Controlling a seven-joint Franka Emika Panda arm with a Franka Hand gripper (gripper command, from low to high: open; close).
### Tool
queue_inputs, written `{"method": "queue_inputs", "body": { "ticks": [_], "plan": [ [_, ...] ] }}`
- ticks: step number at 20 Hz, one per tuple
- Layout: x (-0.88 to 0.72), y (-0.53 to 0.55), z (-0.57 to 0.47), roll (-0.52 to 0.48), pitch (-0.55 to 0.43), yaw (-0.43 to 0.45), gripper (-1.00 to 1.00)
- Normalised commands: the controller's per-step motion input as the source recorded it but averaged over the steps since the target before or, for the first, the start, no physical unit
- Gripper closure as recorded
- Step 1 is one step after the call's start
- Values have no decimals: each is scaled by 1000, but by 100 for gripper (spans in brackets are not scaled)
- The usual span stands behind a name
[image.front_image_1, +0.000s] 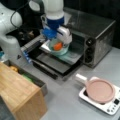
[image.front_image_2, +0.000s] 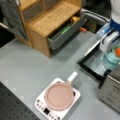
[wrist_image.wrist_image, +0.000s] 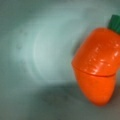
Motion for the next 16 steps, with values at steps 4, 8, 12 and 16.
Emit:
{"method": "queue_inputs", "body": {
  "ticks": [4, 8, 12, 16],
  "plan": [
    [-104, 25, -58, 65, -162, -33, -100],
    [-4, -83, 73, 55, -182, 62, -100],
    [113, -258, 168, 55, -129, 174, -100],
    [250, -399, 145, 20, -40, 229, -100]
  ]
}}
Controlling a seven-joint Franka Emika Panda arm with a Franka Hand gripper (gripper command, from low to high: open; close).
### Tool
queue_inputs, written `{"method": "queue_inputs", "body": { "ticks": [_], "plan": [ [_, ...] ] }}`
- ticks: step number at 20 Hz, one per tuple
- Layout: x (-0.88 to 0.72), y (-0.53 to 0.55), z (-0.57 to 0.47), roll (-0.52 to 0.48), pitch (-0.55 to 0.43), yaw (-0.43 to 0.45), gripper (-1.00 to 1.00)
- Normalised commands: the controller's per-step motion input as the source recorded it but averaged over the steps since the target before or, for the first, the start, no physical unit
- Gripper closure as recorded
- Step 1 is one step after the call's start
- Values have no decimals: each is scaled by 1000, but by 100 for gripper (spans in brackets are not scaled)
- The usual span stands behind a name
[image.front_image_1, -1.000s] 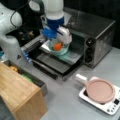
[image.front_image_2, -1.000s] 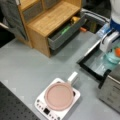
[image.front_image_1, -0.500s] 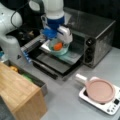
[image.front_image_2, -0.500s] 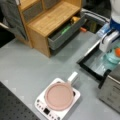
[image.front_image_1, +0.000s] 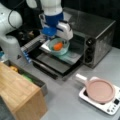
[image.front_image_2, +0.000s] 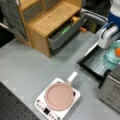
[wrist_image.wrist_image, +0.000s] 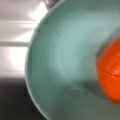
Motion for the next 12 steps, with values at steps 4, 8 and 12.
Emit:
{"method": "queue_inputs", "body": {
  "ticks": [4, 8, 12],
  "plan": [
    [305, -459, 101, -21, 15, 297, -100],
    [307, -417, 66, -51, 50, 347, -100],
    [270, -279, 70, -40, 78, 299, -100]
  ]
}}
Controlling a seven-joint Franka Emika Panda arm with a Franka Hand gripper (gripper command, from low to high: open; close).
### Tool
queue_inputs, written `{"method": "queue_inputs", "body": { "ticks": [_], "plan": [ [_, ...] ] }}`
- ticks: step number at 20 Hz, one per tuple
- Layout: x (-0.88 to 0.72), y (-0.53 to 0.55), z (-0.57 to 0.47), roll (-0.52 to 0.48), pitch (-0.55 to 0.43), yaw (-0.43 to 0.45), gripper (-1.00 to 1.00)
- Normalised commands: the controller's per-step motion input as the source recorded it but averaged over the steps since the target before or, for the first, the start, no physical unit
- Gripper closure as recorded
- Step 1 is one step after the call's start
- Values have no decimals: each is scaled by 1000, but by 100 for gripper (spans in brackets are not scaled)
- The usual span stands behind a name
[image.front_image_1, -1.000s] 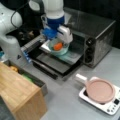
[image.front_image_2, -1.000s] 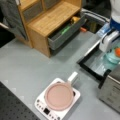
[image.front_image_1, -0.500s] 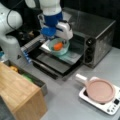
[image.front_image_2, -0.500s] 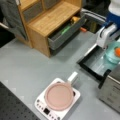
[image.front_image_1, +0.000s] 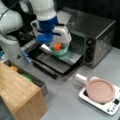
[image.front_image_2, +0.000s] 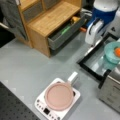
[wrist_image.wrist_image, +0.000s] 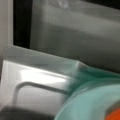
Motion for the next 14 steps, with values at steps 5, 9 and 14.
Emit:
{"method": "queue_inputs", "body": {
  "ticks": [5, 9, 14],
  "plan": [
    [207, -152, 179, 43, 26, 738, -100],
    [201, -261, 155, 68, 38, 724, -100],
    [304, -341, 109, 113, 94, 380, -100]
  ]
}}
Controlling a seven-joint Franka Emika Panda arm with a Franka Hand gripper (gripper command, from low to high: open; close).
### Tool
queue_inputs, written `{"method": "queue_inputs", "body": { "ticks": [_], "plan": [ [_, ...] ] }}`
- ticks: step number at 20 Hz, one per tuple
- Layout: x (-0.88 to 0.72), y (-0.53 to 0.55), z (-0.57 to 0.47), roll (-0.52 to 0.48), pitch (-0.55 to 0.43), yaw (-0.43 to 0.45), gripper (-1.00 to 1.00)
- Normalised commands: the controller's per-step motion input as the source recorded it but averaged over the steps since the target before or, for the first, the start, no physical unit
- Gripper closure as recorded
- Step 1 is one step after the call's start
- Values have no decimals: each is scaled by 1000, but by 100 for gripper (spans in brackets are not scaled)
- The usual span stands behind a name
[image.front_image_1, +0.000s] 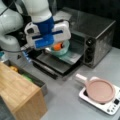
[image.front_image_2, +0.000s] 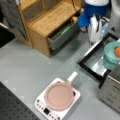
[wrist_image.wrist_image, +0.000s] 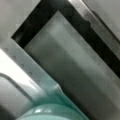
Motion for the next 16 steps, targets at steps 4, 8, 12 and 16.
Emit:
{"method": "queue_inputs", "body": {
  "ticks": [4, 8, 12, 16],
  "plan": [
    [388, -291, 168, 76, 184, 275, -100],
    [395, -196, 209, 7, 158, 452, -100],
    [341, -200, 225, 0, 313, 624, -100],
    [303, -292, 205, -218, 322, 793, -100]
  ]
}}
